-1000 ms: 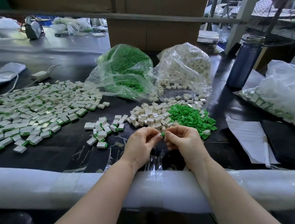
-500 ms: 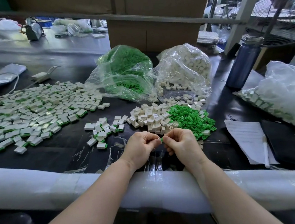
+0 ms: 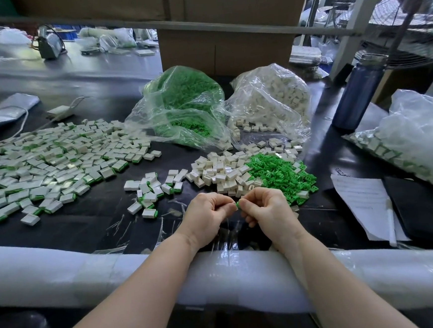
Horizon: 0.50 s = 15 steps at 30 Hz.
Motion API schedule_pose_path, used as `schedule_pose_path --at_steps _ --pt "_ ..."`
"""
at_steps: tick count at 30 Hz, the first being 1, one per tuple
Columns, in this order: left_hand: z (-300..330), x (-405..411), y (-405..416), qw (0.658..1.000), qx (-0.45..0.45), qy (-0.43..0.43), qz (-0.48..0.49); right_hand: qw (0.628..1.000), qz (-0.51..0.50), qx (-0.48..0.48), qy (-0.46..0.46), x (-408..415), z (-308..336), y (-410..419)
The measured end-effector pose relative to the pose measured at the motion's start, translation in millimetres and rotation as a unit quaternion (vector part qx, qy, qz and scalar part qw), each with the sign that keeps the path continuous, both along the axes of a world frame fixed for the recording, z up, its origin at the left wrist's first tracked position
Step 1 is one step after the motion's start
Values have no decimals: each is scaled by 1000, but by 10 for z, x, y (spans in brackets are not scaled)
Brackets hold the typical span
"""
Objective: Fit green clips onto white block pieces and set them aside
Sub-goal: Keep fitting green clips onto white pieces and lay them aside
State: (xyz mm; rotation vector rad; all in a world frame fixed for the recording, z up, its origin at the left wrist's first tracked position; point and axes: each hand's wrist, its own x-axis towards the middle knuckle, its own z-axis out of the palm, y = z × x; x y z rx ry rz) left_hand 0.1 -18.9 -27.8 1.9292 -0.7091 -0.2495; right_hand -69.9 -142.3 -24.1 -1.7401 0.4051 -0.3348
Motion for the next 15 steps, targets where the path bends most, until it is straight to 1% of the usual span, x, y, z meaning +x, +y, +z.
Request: schedule_pose_path --at_steps 8,15 --pt "-9 -6 -13 998 32 -60 -10 999 -12 -38 20 4 -8 9" --pt "0 -3 -9 997 36 -63 -16 999 1 -38 22 -12 18 7"
